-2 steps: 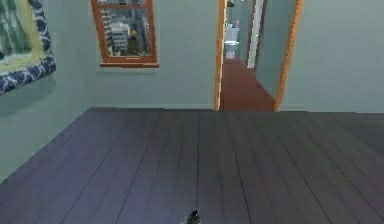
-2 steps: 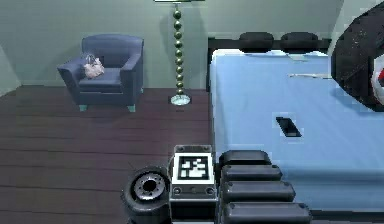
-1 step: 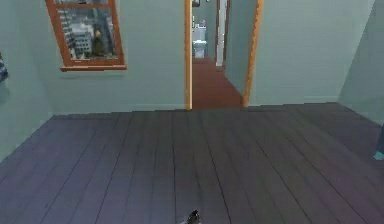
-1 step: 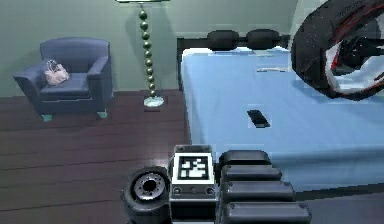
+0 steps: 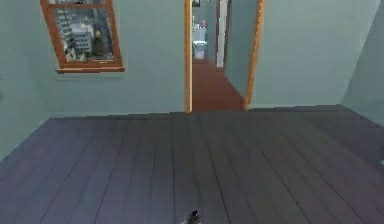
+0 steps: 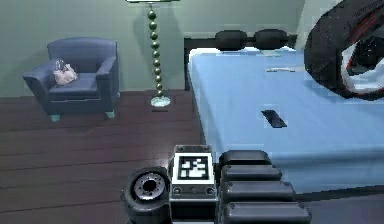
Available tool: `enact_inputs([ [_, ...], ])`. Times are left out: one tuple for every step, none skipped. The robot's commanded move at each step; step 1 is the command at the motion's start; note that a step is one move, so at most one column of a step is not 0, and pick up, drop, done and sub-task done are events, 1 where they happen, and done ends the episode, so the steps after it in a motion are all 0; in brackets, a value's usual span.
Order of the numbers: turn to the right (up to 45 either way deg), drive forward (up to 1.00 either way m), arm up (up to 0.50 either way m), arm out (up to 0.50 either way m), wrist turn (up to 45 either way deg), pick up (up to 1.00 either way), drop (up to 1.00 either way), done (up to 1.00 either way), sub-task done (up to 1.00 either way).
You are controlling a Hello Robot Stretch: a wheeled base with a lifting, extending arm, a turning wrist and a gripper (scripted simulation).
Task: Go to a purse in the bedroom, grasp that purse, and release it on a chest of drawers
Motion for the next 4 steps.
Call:
enact_inputs([
  [12.0,0.0,0.0,0.0,0.0,0.0,0.0,0.0,0.0],
  [0.0,1.0,0.0,0.0,0.0,0.0,0.0,0.0,0.0],
  [0.0,1.0,0.0,0.0,0.0,0.0,0.0,0.0,0.0],
  [0.0,0.6,0.0,0.0,0.0,0.0,0.0,0.0,0.0],
])
